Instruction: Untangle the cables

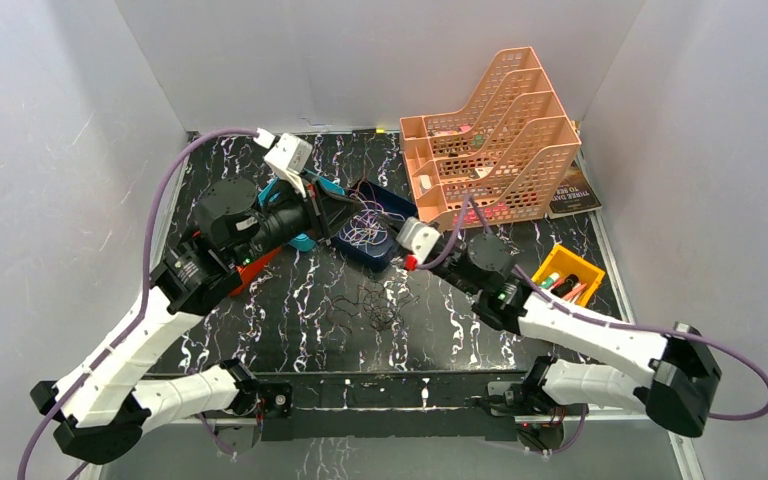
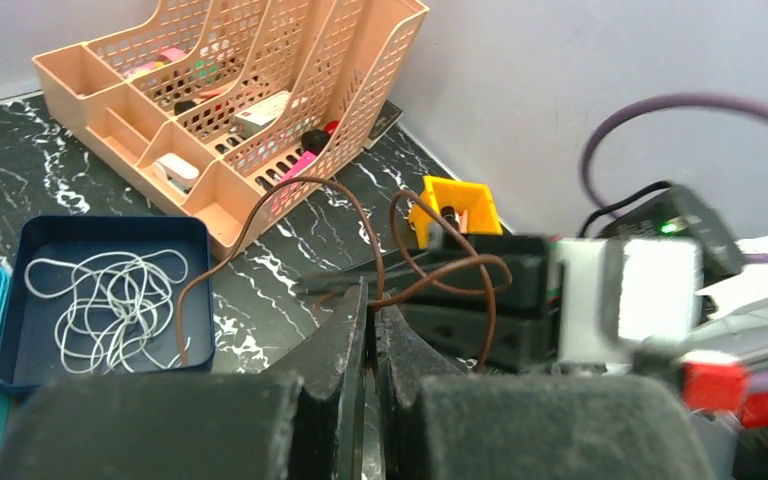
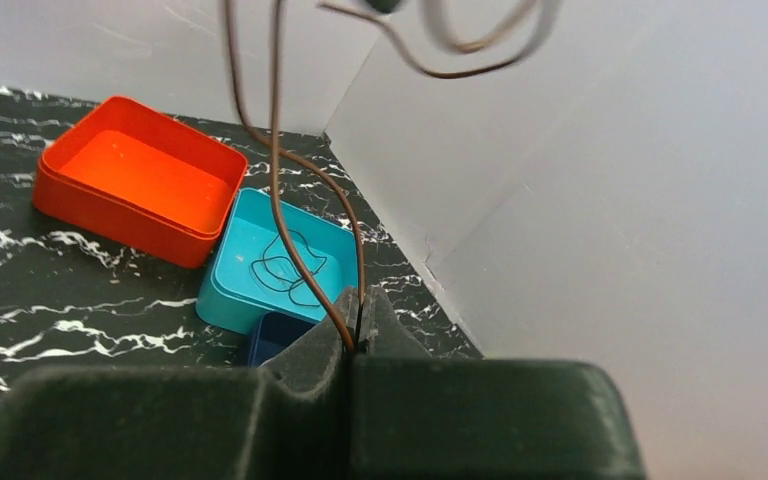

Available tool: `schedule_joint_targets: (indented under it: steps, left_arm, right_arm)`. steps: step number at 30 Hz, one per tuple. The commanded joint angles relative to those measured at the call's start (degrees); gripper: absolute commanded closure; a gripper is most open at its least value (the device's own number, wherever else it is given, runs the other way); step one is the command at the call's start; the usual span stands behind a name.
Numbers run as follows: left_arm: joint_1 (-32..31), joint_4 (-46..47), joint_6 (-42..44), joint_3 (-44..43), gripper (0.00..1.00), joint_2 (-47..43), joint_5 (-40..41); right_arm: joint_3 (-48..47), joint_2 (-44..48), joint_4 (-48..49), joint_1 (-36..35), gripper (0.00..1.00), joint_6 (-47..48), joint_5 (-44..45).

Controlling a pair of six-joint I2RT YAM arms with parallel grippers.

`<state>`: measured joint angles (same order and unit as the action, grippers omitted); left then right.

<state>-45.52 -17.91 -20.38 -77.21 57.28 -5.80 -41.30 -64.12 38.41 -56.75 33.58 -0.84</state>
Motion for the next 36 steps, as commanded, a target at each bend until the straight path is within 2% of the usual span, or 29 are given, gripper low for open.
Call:
schedule_joint_targets:
  steps: [1,10,15,18,27,31,36]
  left_arm:
    - [-0.19,1.39,-1.39,3.40,1.00,-2.97,4.29]
    - [-0.18,-0.96,-3.12,12.76,0.99,-7.45,10.58]
    - [-0.12,-1.05,-5.48,18.26,0.77,-9.92,11.49]
    - [-0.19,-1.61,-6.74,20.67,0.71,-11.73,13.10]
    - [-0.16,-2.91,-9.04,24.06,0.68,-15.75,18.27]
    - [-0.19,-1.72,-9.06,24.16,0.57,-15.76,17.12]
    - [-0.19,5.33,-10.20,26.11,0.42,-16.75,10.69]
  right_arm:
    - [-1.49,7.89,-8.62,0.07,1.00,-9.14,5.91]
    - [-11.19,17.51,-38.45,0.08,1.00,-20.48,9.87]
    - [-19.00,17.23,-51.13,0.11,1.00,-23.39,11.39]
    - [-21.52,17.10,-53.32,0.09,1.00,-23.82,11.13]
    - [-25.14,16.05,-56.68,0.08,1.00,-22.06,12.14]
    - [-24.32,16.34,-56.17,0.12,1.00,-21.98,11.08]
    - [-21.41,17.95,-52.72,0.06,1.00,-23.92,6.07]
